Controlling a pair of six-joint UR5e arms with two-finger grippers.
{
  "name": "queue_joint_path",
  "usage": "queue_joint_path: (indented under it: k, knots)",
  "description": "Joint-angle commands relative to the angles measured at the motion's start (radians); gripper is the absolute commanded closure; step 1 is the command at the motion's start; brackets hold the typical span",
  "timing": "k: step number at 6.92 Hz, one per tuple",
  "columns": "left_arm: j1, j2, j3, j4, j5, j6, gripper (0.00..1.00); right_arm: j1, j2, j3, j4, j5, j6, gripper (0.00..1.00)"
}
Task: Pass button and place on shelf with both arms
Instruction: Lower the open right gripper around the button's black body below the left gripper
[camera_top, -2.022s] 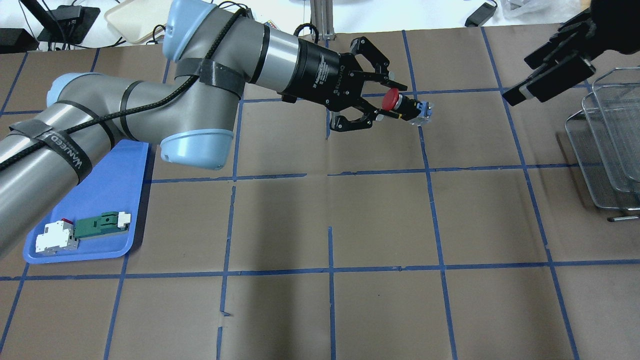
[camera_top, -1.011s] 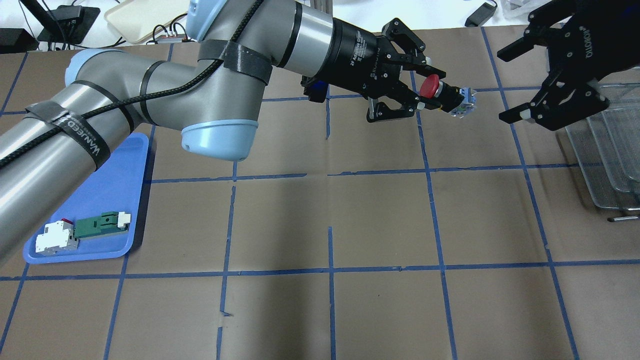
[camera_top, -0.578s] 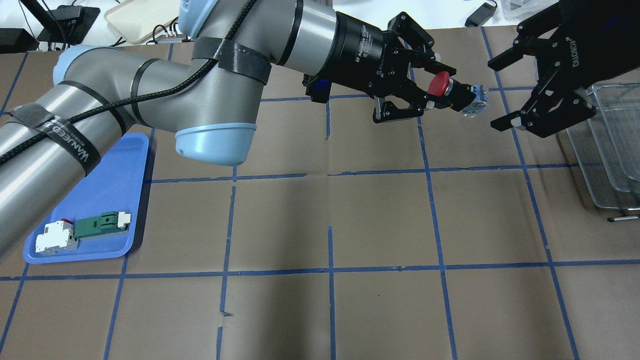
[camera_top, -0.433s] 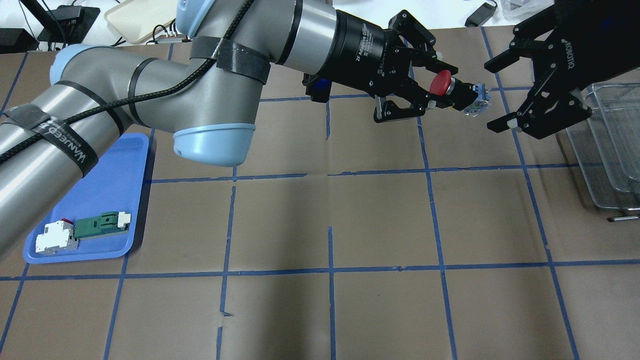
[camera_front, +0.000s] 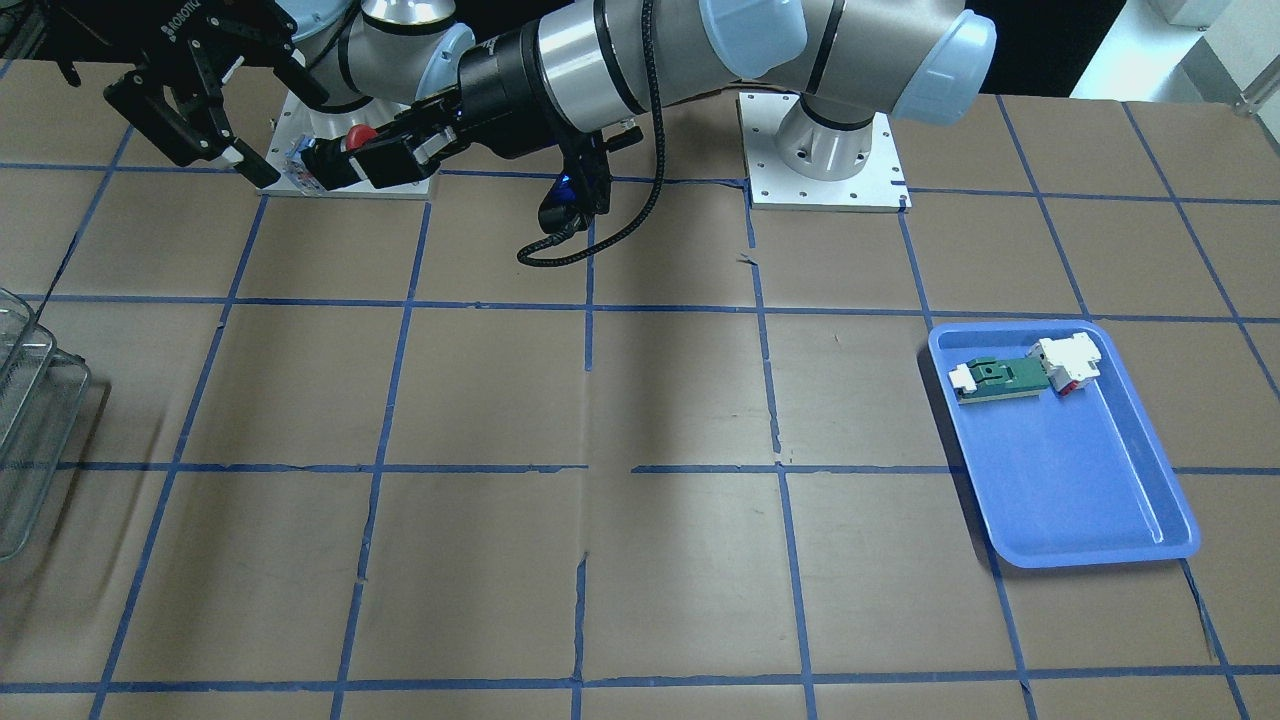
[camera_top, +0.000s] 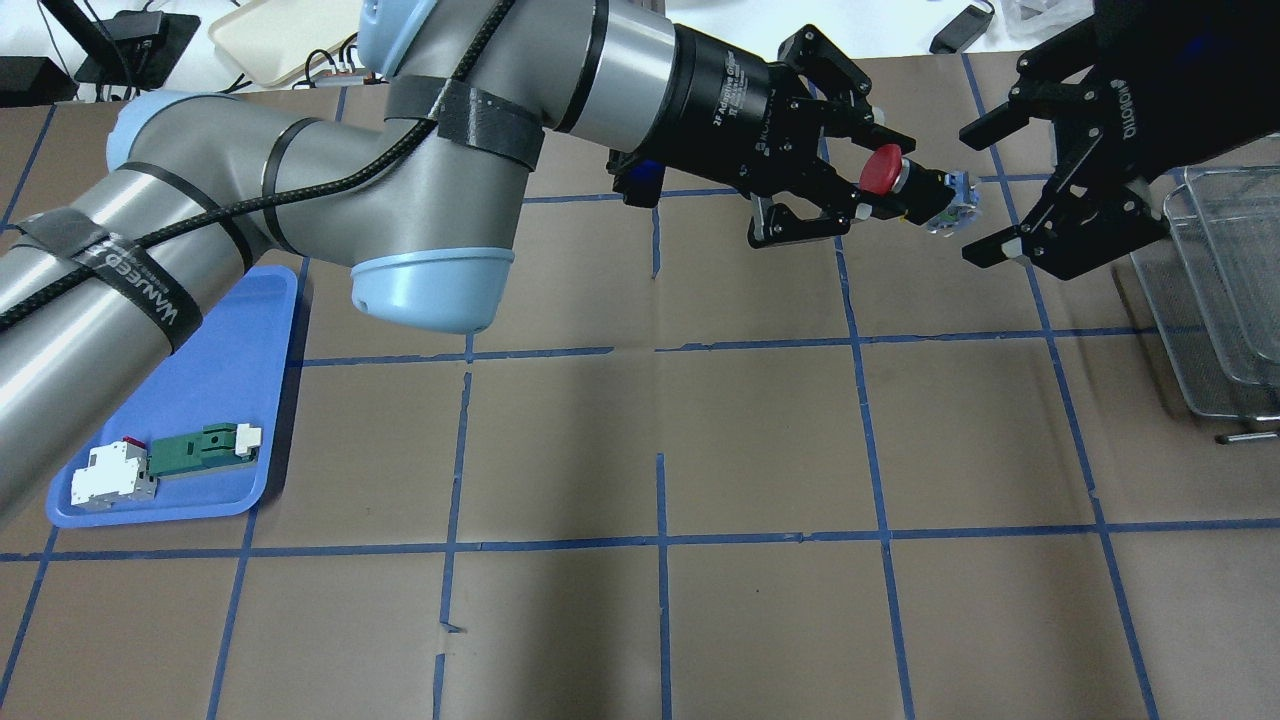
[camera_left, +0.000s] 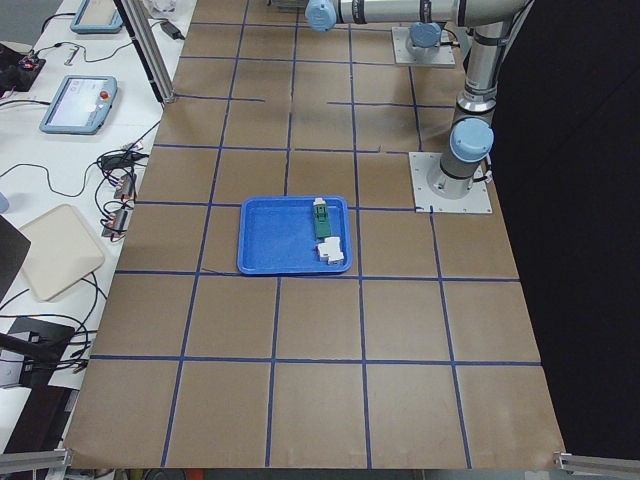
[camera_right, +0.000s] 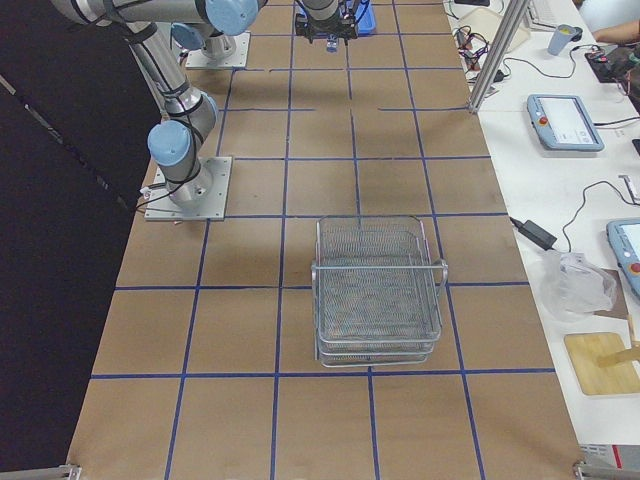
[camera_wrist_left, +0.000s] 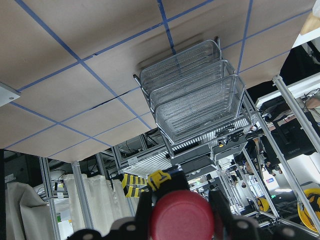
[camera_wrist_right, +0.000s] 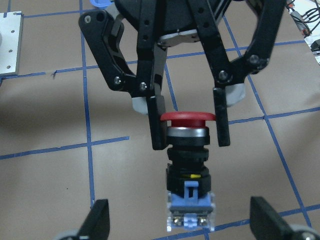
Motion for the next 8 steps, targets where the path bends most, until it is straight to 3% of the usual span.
queue_joint_path:
  k: [1, 7, 8]
  knots:
    - [0.0, 0.003, 0.0, 0.0, 0.001, 0.003, 1.0, 0.001, 0.009, 0.022, -0.001, -0.001, 0.001, 0.0]
    - [0.003, 0.018, 0.0, -0.001, 0.001, 0.006, 1.0, 0.056, 0.003, 0.023, -0.004, -0.001, -0.002, 0.0]
    - [0.004, 0.013, 0.0, -0.001, 0.001, 0.008, 1.0, 0.056, 0.001, 0.022, -0.015, -0.001, -0.013, 0.2]
